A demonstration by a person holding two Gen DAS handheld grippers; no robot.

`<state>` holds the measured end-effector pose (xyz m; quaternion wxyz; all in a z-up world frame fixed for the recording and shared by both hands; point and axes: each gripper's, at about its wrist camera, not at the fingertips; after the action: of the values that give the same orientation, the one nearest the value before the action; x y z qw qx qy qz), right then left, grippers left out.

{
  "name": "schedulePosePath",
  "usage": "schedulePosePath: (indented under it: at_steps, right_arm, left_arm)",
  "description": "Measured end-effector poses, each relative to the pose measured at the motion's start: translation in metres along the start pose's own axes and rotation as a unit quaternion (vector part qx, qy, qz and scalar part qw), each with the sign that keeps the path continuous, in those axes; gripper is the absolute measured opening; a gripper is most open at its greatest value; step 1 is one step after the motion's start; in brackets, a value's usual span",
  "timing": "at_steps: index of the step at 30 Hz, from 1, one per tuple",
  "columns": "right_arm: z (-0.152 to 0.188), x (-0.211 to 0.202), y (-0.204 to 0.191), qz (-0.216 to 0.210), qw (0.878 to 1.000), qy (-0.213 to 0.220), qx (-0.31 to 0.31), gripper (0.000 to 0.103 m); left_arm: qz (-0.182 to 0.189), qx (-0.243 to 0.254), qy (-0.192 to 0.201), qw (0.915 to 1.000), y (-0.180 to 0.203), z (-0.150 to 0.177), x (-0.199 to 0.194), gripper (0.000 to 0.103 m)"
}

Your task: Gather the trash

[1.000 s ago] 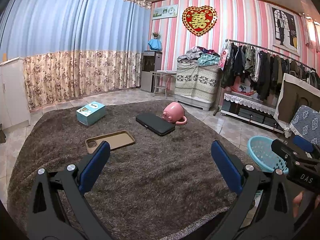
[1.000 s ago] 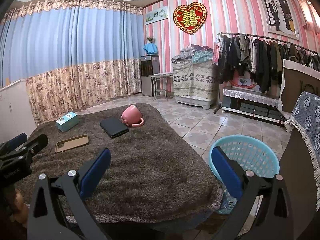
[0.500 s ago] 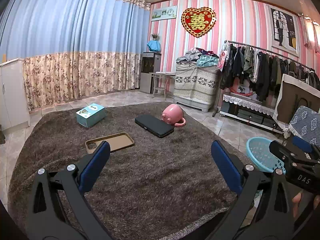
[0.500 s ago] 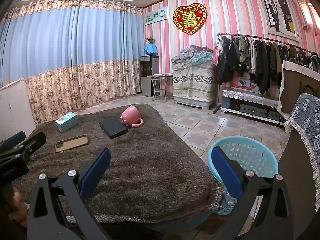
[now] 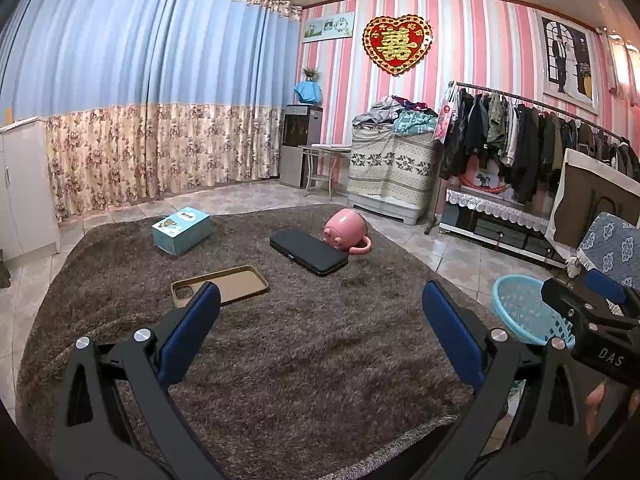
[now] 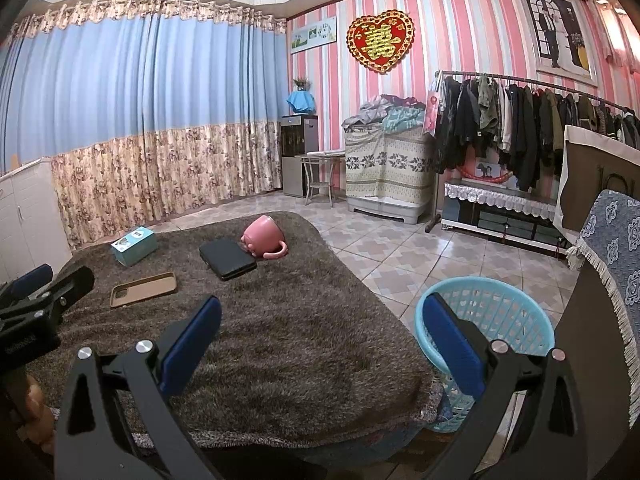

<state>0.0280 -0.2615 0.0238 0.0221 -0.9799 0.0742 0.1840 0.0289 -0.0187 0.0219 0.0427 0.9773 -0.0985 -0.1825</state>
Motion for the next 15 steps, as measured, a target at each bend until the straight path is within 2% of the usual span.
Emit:
schedulePosePath:
  at_steps: [15]
  right_arm:
    - [0.0031, 0.0003, -0.0003, -0.001, 1.0, 0.001, 0.001, 0.099]
  left_arm:
    - [0.0, 0.0, 0.001, 1.0, -0.001, -0.001, -0.0008, 0.098]
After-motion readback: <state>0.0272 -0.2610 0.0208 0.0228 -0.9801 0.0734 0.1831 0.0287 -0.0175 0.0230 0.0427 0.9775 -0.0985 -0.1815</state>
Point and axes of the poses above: each gripper's, at about its wrist camera, not at the fingertips, and x roughly the way its jaws point, y to its right, z to its underside, and after that the axes turned 5 degrees about z, right-handed
